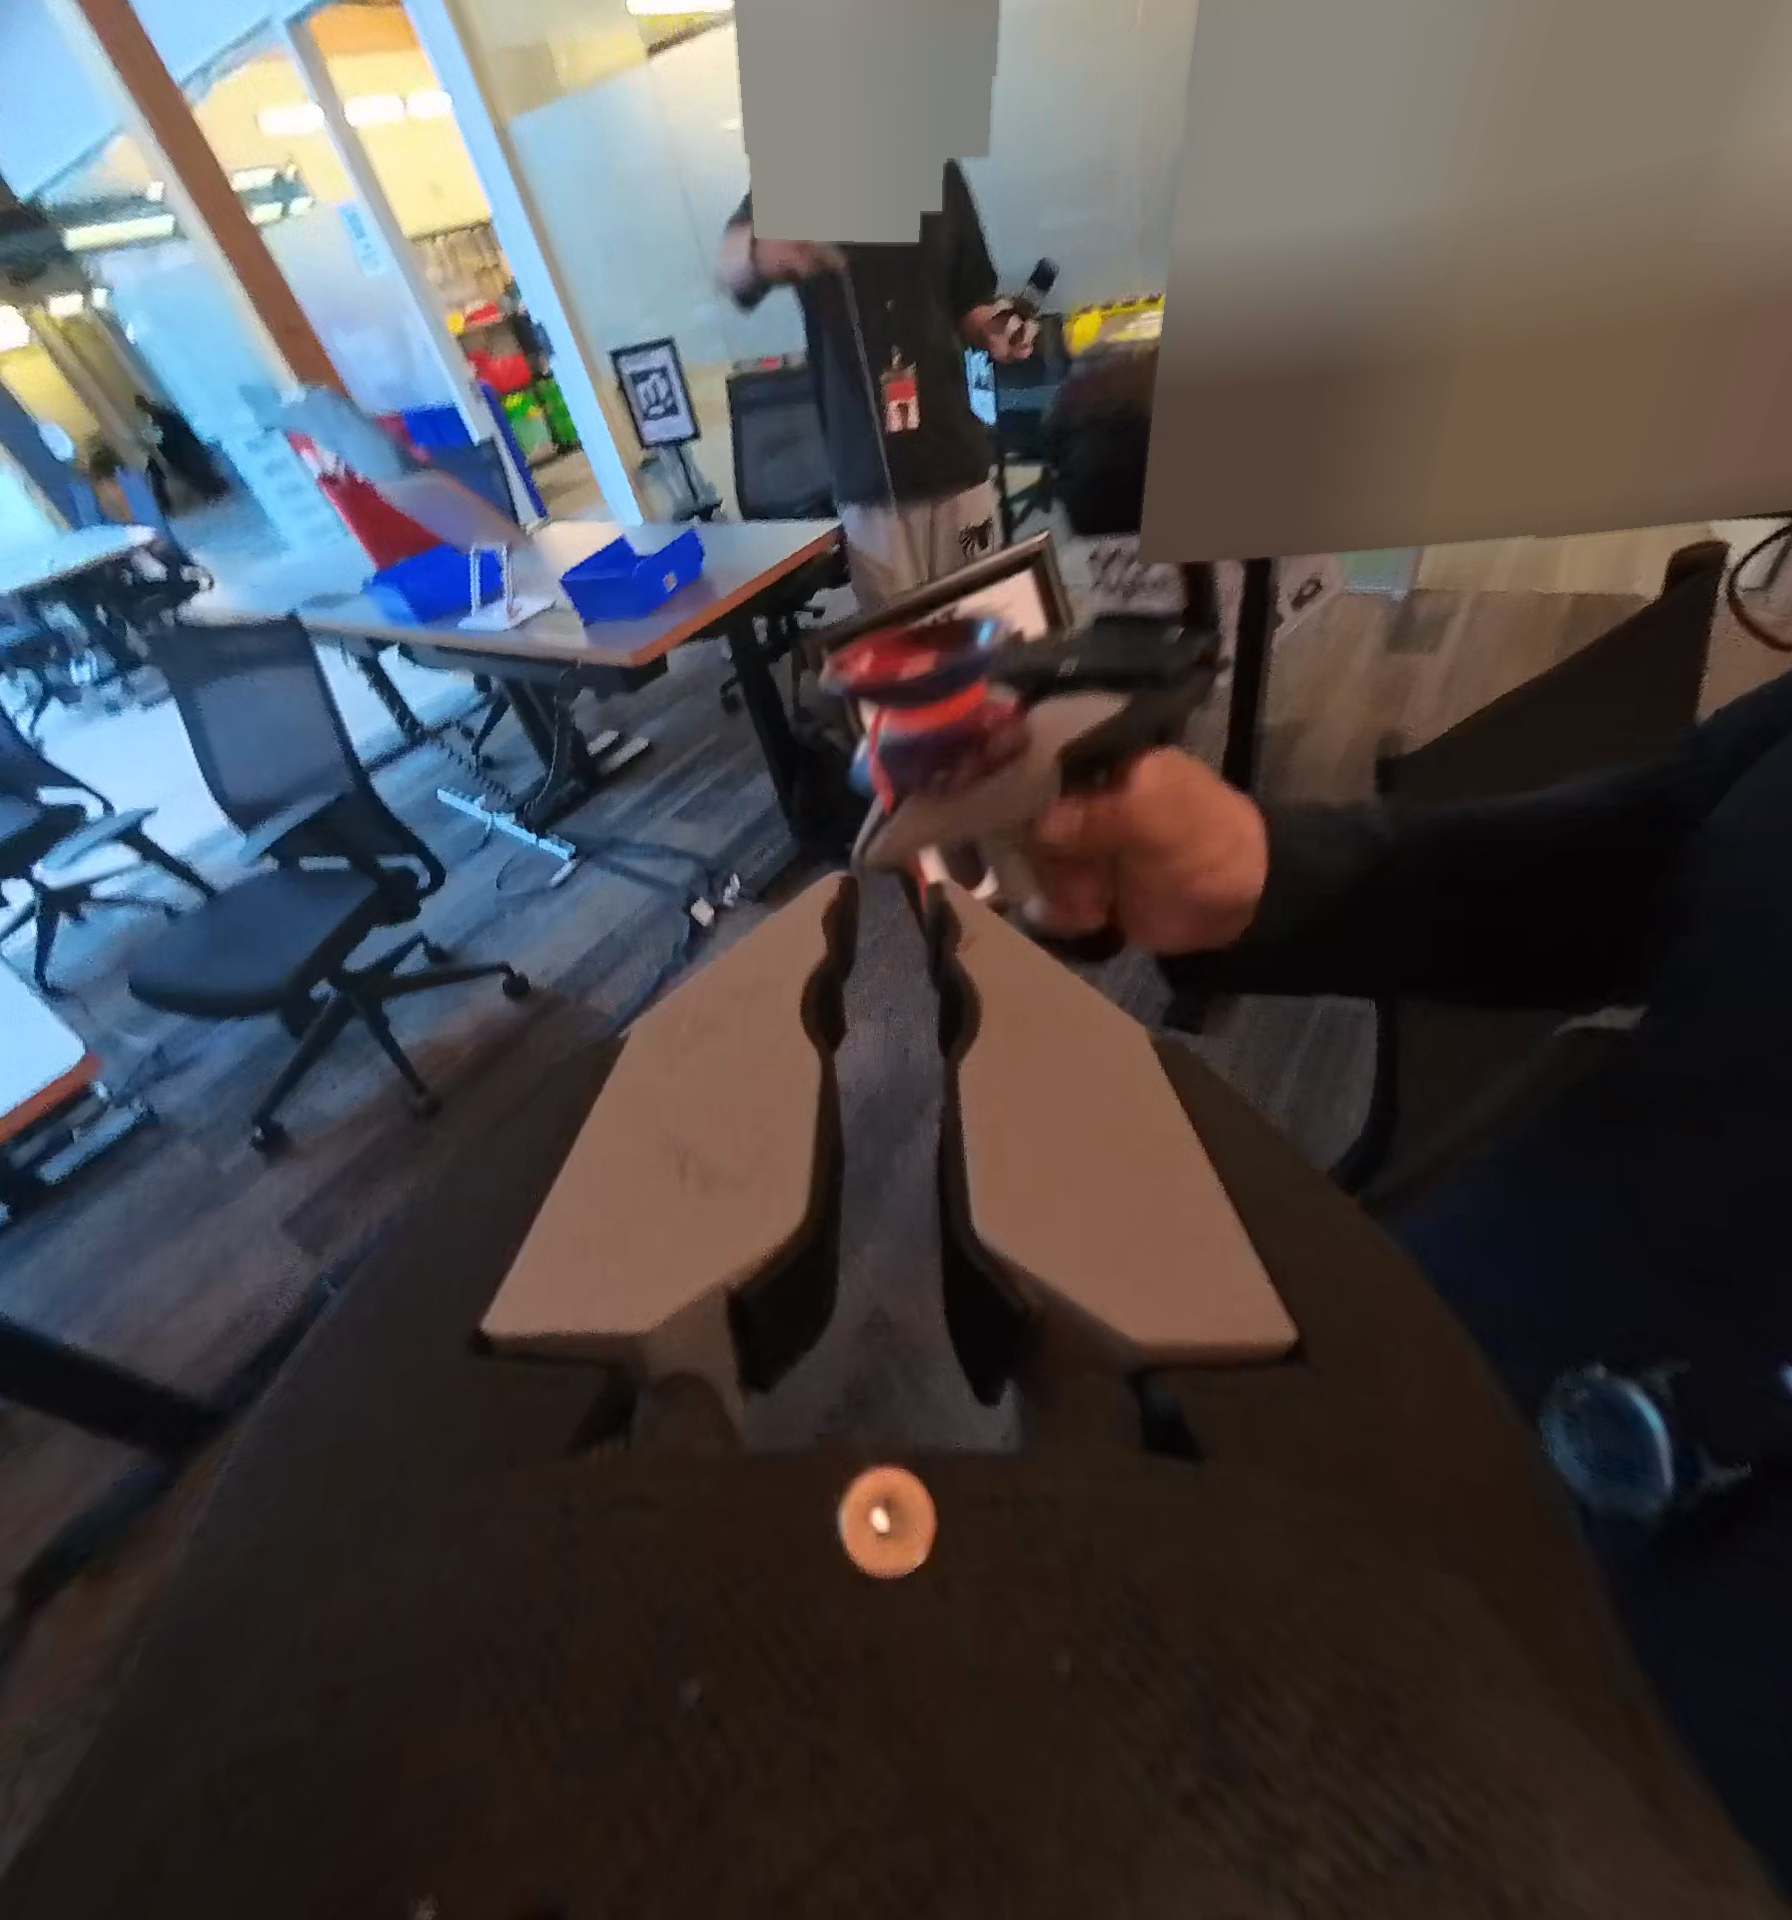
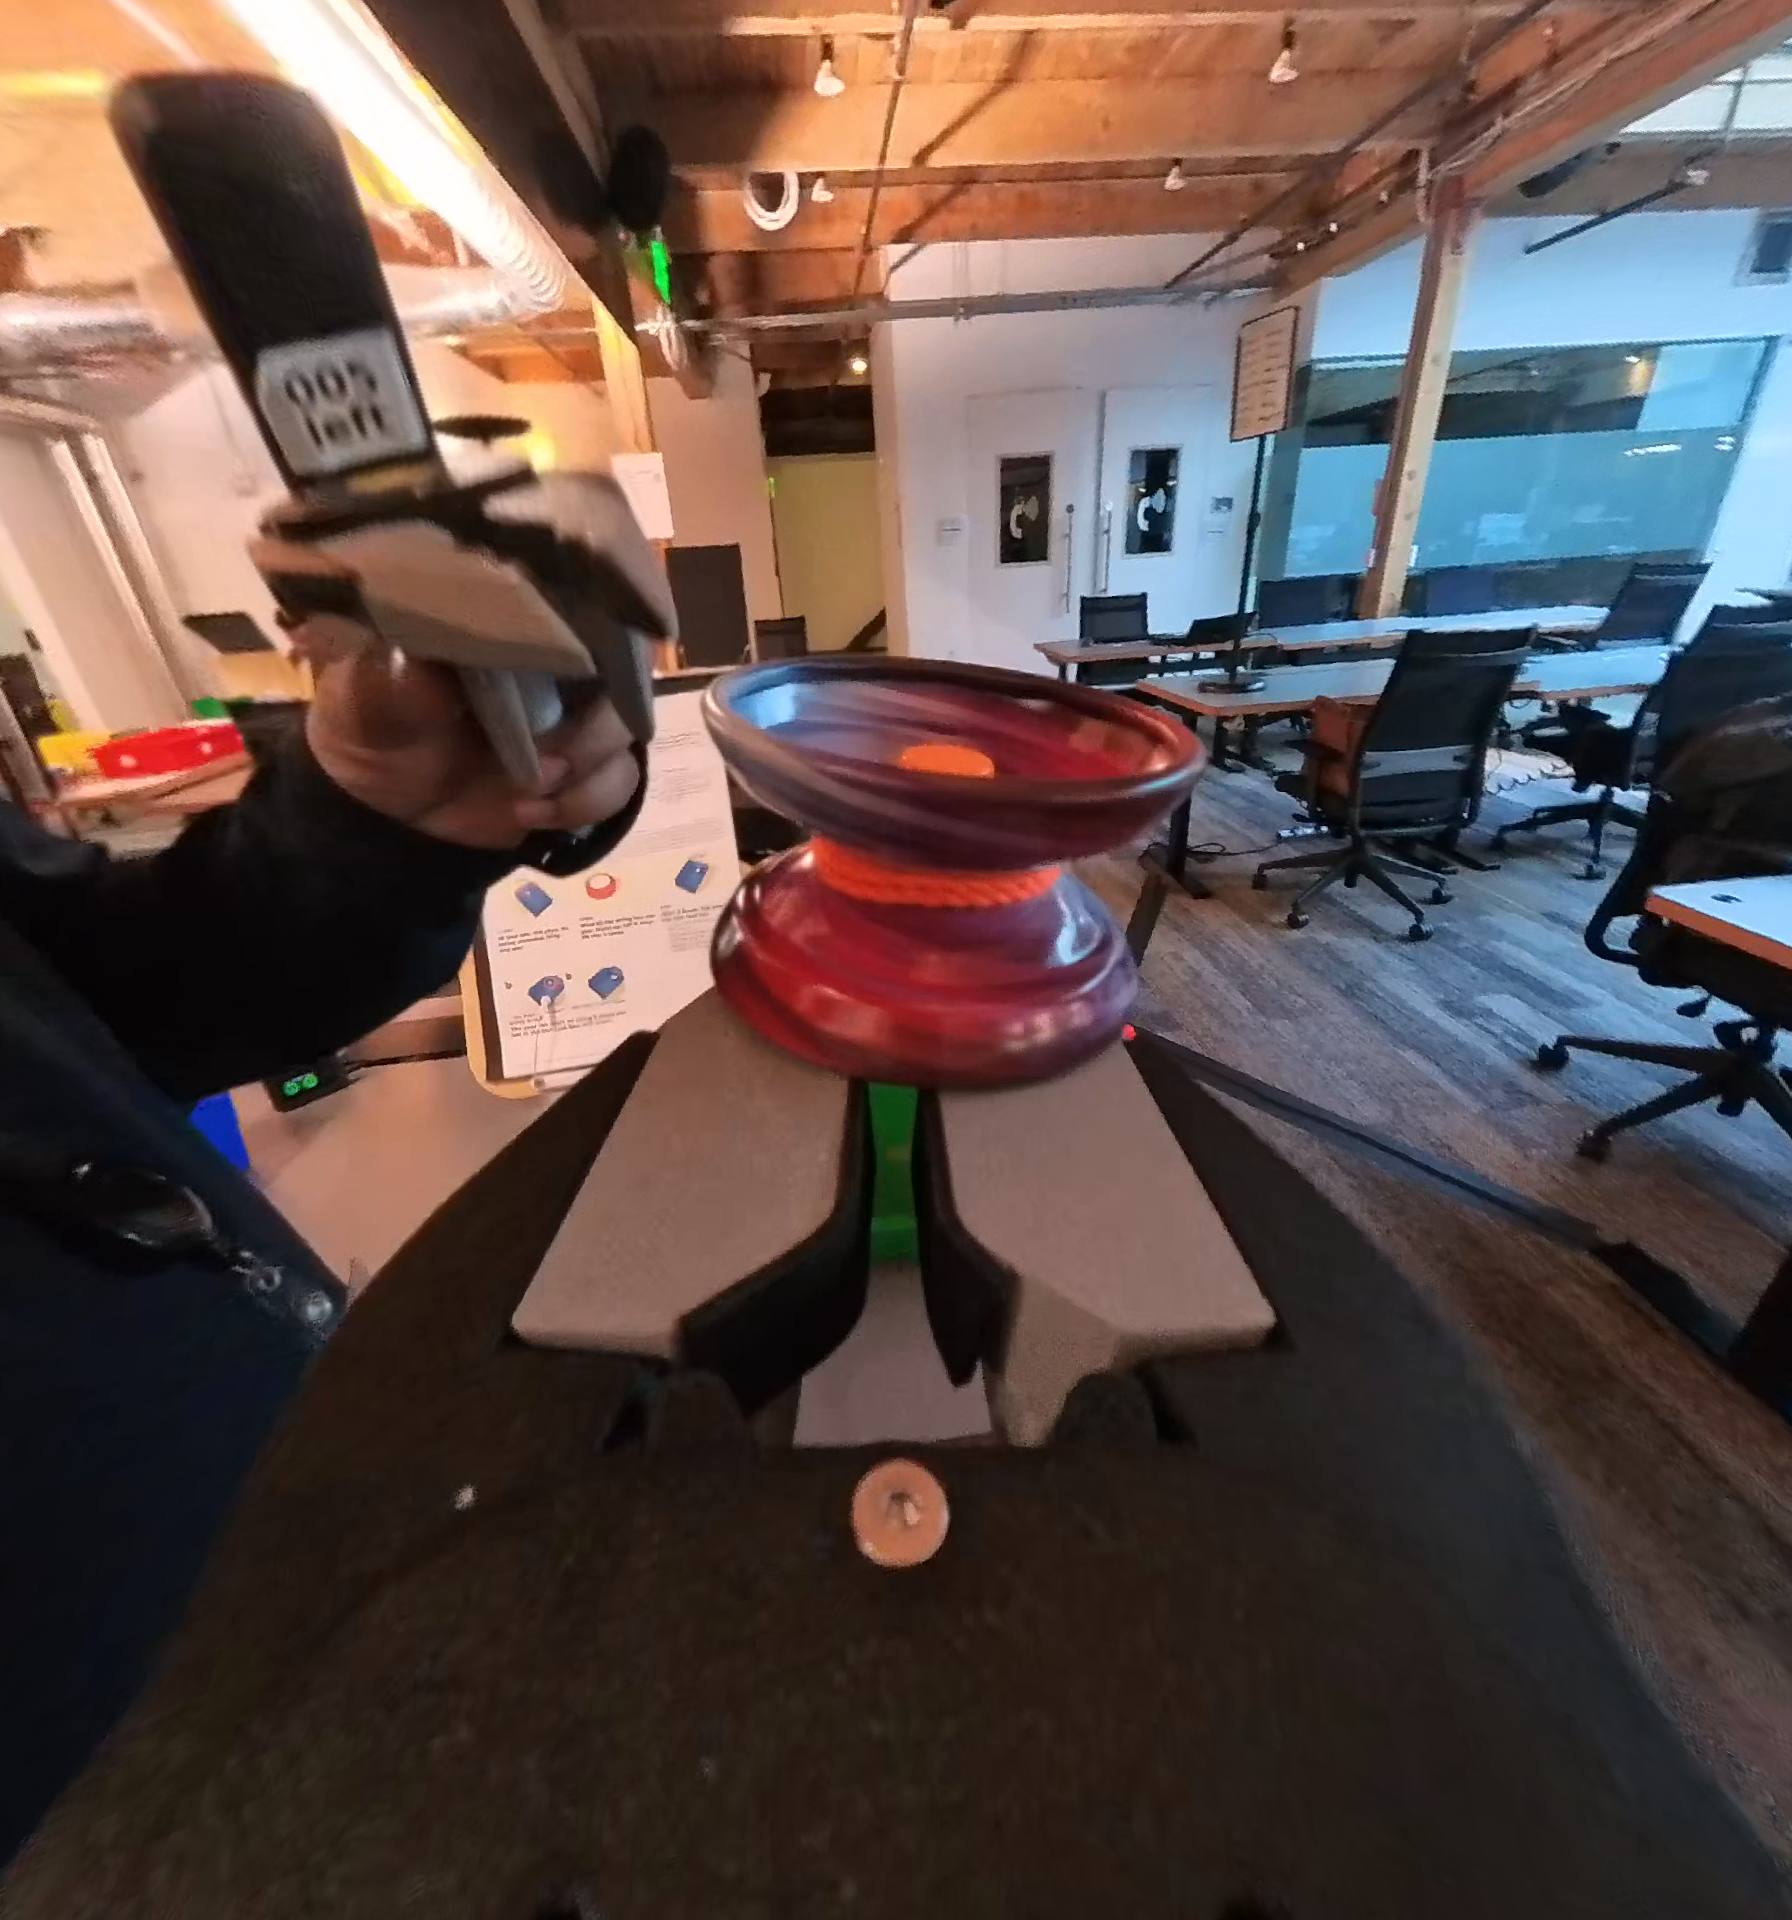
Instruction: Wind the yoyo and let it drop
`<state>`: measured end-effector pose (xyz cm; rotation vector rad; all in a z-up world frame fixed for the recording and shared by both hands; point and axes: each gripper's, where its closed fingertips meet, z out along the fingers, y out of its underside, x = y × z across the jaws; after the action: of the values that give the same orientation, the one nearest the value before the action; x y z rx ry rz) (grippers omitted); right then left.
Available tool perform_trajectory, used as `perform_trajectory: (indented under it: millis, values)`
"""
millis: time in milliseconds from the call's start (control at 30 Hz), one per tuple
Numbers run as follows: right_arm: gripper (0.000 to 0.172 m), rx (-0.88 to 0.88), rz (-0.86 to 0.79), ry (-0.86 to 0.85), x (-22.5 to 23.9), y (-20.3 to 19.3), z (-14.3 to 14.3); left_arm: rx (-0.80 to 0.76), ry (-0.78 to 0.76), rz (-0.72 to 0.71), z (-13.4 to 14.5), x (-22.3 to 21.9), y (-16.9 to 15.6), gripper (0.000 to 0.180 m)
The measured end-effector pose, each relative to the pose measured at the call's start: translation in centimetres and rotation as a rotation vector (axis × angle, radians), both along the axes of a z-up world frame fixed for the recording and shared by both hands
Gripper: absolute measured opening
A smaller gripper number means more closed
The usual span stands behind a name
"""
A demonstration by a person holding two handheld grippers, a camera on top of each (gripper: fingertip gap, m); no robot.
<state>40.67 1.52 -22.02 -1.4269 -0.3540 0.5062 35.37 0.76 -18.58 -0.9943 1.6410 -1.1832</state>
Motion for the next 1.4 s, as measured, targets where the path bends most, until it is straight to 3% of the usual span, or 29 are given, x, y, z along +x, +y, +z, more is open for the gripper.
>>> perform_trajectory:
  millis: [167, 267, 333, 400, 467, 567, 633, 733, 833, 933, 1167, 1300, 1333, 1400]
  values:
    - [0.0, -0.07, -0.078, -0.01, 3.9, -1.7, 0.7, -0.239, 0.173, 0.042, -7.6, -1.9, 2.5, 0.009]
    - [0.0, -0.302, -0.065, -0.132, 6.6, -0.5, -0.3, -0.364, 0.248, 0.06, -11.7, -2.9, 3.1, 0.009]
    - [0.0, -0.526, -0.058, -0.256, 8.9, 0.8, -3.0, -0.435, 0.27, 0.067, -13.6, -3.4, 3.4, 0.009]
    - [0.0, -0.746, -0.08, -0.407, 11.9, 1.7, -7.1, -0.511, 0.282, 0.061, -14.8, -3.8, 3.6, 0.009]
    - [0.0, -0.966, -0.039, -0.436, 13.5, 1.5, -11.4, -0.568, 0.289, 0.048, -15.5, -4.3, 3.6, 0.009]
    - [0.0, -1.148, -0.005, -0.503, 14.8, 0.5, -16.0, -0.602, 0.284, 0.065, -16.1, -5.2, 4.3, 0.009]
    - [0.0, -1.173, 0.016, -0.486, 14.8, 0.7, -16.5, -0.61, 0.274, 0.091, -16.4, -5.9, 4.9, 0.008]
    - [0.0, -1.146, 0.031, -0.448, 14.5, 2.1, -14.3, -0.645, 0.267, 0.105, -16.8, -6.5, 5.4, 0.008]
    - [0.0, -1.125, 0.016, -0.496, 14.7, 3.6, -10.1, -0.686, 0.272, 0.09, -16.9, -6.5, 5.5, 0.008]
    - [0.0, -1.082, -0.039, -0.582, 15.6, 3.4, -2.7, -0.68, 0.28, 0.076, -16.9, -6.4, 5.4, 0.008]
    - [0.0, -0.803, -0.341, -0.642, 19.7, -2.9, 21.8, -0.668, 0.343, 0.165, -20.2, -7.4, 6.5, 0.01]
    - [0.0, -0.447, -0.397, -0.662, 15.3, -5.8, 36.0, -0.725, 0.395, 0.135, -21.7, -6.9, 6.1, 0.012]
    - [0.0, -0.396, -0.394, -0.676, 13.9, -6.5, 38.1, -0.726, 0.402, 0.122, -21.8, -6.5, 6.0, 0.012]
    - [0.0, -0.395, -0.458, -0.759, 13.5, -7.5, 39.2, -0.706, 0.422, 0.1, -22.0, -5.7, 5.7, 0.013]
